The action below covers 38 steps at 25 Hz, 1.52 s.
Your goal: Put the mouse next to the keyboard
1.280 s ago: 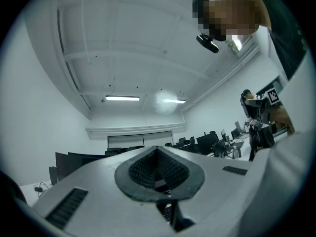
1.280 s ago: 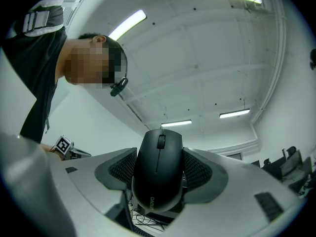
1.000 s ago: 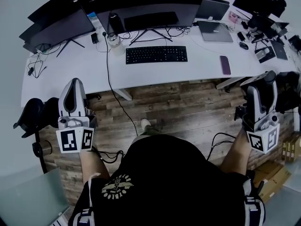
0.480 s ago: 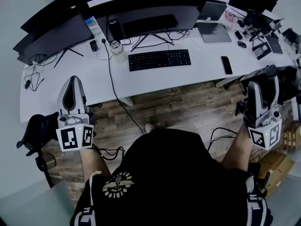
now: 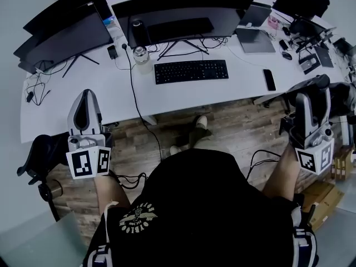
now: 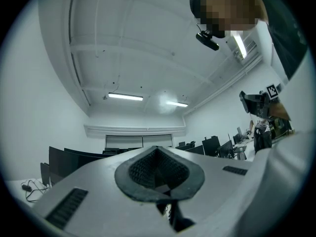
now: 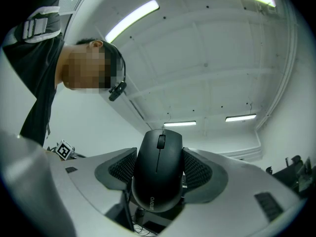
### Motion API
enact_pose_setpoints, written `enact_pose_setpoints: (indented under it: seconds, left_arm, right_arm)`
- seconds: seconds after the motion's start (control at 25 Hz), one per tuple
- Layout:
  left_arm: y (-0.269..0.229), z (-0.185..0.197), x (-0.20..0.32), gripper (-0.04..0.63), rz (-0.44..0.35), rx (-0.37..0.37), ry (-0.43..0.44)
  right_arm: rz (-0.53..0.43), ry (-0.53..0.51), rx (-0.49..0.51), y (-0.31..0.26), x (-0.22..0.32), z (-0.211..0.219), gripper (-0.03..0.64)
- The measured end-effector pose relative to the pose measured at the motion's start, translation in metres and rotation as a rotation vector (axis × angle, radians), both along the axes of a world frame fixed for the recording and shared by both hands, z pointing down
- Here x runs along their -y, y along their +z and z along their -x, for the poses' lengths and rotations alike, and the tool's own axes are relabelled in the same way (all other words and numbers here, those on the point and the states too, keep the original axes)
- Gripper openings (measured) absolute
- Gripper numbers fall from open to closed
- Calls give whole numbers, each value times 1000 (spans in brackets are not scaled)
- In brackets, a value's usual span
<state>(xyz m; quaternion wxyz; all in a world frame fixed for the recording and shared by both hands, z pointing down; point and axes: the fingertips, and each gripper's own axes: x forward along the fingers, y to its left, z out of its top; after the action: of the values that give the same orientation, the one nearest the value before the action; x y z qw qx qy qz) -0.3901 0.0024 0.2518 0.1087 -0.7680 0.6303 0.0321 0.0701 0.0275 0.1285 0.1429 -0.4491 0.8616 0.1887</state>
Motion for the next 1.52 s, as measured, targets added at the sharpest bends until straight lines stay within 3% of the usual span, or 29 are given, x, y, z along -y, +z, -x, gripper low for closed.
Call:
enact_pose_setpoints:
  seconds: [0.24,0.64,1.12,1.52]
  left_arm:
    - [5,14,-1,2,14,3,-48]
    - [16,1,38,2,55,36,-47]
    - [33,-54,117,2,124,38,23]
    - [26,-95,187,2,102,43,80]
  right_arm:
    - [-3,-34,-4,0,17,8,291]
    - [49,-56,13,25,65,0,291]
    - [116,-57,25,51,153,-27,291]
    - [160,-26,43,68,214,-61,292]
